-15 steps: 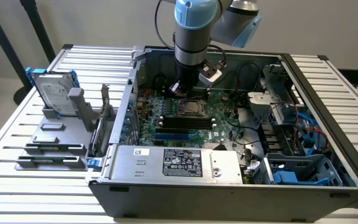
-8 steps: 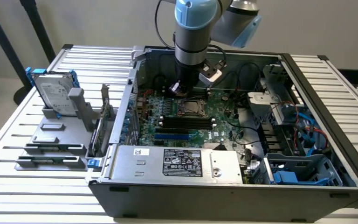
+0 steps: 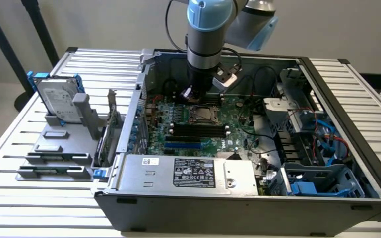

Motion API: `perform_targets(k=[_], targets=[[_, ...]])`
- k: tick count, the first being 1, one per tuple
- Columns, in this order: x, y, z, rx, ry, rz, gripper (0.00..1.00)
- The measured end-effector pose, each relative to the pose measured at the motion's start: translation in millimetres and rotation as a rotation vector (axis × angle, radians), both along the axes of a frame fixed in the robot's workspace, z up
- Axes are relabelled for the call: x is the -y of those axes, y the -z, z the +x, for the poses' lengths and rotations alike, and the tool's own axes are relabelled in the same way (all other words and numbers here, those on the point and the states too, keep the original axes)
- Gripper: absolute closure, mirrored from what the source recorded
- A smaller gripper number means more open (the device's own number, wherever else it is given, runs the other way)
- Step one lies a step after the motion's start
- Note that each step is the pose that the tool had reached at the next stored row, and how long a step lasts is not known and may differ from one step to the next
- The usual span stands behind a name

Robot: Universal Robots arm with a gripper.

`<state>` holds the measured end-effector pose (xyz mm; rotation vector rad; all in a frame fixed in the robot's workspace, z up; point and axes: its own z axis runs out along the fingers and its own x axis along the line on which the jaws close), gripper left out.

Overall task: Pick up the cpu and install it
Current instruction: 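Install the first cpu locking lever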

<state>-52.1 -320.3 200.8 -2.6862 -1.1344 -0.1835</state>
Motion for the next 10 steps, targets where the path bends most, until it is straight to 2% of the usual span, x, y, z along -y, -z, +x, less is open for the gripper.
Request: perform_targets(k=[10], targets=[[0.0, 0.2, 1.7, 0.0000, 0.000, -0.0046, 0.89]])
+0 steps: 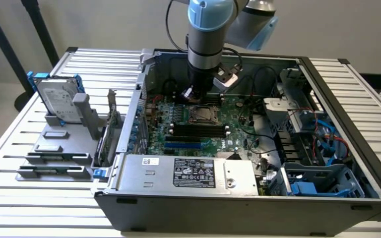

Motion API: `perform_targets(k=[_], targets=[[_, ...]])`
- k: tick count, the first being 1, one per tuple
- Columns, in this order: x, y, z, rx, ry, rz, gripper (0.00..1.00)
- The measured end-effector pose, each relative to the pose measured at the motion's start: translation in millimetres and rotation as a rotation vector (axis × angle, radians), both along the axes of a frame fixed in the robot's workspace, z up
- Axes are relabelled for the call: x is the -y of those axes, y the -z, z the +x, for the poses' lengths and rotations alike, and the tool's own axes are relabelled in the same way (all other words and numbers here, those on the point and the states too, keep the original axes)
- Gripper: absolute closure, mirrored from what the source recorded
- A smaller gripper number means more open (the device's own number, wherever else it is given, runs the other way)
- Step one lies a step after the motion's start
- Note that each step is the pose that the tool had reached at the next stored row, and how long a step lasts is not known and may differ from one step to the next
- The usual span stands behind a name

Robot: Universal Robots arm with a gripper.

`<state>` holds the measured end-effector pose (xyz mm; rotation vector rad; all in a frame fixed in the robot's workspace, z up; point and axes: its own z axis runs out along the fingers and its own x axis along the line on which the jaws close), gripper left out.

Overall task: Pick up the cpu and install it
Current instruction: 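Install the first cpu locking lever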

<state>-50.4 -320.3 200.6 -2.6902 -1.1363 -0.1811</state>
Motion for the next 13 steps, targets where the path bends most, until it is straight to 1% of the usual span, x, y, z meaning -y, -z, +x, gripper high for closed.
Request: perform_targets(k=[13], targets=[[0.0, 0.3, 5.0, 0.0000, 0.000, -0.0038, 0.89]])
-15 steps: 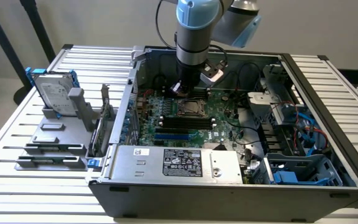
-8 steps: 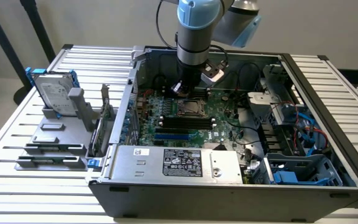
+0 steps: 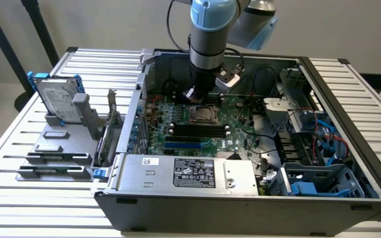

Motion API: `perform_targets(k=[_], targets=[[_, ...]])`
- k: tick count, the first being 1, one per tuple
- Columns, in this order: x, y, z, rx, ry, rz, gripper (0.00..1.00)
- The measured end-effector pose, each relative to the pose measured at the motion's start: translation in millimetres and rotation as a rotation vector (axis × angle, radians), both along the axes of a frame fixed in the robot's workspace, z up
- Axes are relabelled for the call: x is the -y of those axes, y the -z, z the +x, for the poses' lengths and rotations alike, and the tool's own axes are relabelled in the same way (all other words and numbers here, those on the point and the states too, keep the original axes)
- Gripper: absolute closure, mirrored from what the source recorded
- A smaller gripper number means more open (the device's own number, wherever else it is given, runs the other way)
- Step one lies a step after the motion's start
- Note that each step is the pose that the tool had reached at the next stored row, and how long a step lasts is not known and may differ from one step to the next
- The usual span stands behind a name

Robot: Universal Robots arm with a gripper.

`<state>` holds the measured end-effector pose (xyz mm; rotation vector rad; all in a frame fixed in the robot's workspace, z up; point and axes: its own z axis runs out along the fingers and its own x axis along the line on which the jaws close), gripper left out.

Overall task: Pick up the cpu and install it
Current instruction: 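Install the first cpu locking lever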

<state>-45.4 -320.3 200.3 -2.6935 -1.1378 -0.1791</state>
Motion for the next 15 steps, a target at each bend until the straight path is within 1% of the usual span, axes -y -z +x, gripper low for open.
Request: perform_targets(k=[15], targets=[[0.0, 0.1, 7.7, 0.0000, 0.000, -0.0019, 0.89]])
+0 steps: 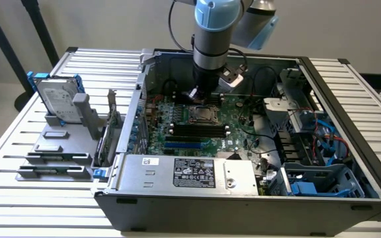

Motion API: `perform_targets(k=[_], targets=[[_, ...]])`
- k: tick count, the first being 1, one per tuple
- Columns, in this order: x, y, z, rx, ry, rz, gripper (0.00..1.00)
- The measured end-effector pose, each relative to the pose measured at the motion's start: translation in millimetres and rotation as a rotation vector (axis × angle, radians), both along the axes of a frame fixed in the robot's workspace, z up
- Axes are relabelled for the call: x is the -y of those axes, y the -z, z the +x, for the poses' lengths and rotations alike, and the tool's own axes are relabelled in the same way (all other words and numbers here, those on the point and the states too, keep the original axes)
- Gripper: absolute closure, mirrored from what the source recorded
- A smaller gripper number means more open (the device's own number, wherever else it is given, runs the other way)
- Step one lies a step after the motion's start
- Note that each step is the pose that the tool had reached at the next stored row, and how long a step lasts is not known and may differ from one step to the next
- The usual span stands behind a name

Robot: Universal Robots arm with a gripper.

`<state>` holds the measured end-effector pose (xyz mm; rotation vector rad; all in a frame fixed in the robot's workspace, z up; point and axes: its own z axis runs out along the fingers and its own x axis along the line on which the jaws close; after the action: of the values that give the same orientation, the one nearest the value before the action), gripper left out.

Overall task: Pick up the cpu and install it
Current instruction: 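Install the first cpu locking lever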

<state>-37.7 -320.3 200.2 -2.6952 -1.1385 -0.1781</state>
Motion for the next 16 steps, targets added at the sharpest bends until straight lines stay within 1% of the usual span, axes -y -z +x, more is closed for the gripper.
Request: perform_targets(k=[16], targets=[[0.1, 1.0, 7.1, -0.0001, 0.000, -0.0012, 0.89]])
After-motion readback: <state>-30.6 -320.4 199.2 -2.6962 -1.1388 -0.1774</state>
